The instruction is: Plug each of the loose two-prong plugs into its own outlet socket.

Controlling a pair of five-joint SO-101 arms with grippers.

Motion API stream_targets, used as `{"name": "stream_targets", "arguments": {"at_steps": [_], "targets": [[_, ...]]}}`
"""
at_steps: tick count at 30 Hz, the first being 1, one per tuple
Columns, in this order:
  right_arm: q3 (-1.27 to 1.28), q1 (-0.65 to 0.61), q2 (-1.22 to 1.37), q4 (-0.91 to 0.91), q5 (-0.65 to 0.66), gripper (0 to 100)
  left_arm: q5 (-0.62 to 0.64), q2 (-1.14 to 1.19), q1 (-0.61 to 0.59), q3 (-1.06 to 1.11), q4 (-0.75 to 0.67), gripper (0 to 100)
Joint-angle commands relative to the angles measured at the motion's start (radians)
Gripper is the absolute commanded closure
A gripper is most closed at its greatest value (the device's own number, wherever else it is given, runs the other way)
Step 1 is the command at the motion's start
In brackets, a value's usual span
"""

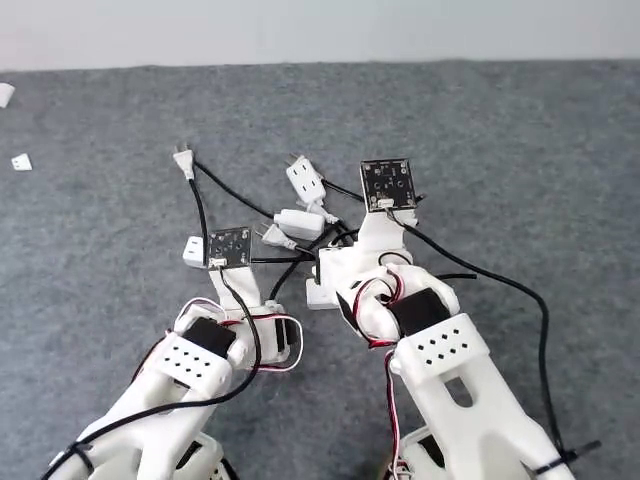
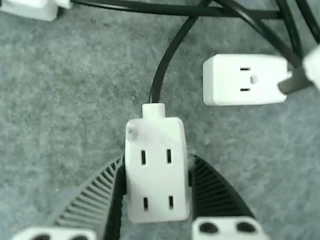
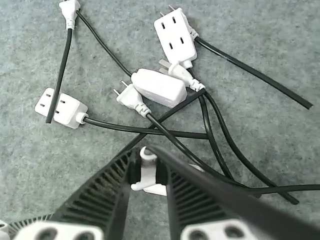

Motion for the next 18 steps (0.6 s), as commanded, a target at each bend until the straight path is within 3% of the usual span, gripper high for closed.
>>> {"name": "stream_targets", "arguments": {"at_steps": [1, 8, 13, 18], "targets": [[-0.038, 0.007, -0.008, 0.002, 0.040, 99.1, 0.040, 0.002, -0.002, -0.062, -0.011, 99], [-0.038, 0.007, -0.008, 0.002, 0.043, 99.1, 0.071, 0.049, -0.014, -0.065, -0.055, 99], [-0.038, 0.007, -0.008, 0.002, 0.043, 99.1, 0.068, 0.281, -0.123, -0.150, -0.129, 99], [-0.038, 0.007, -0.008, 0.002, 0.044, 99.1, 0.014, 0.445, -0.160, -0.282, -0.072, 99]]}}
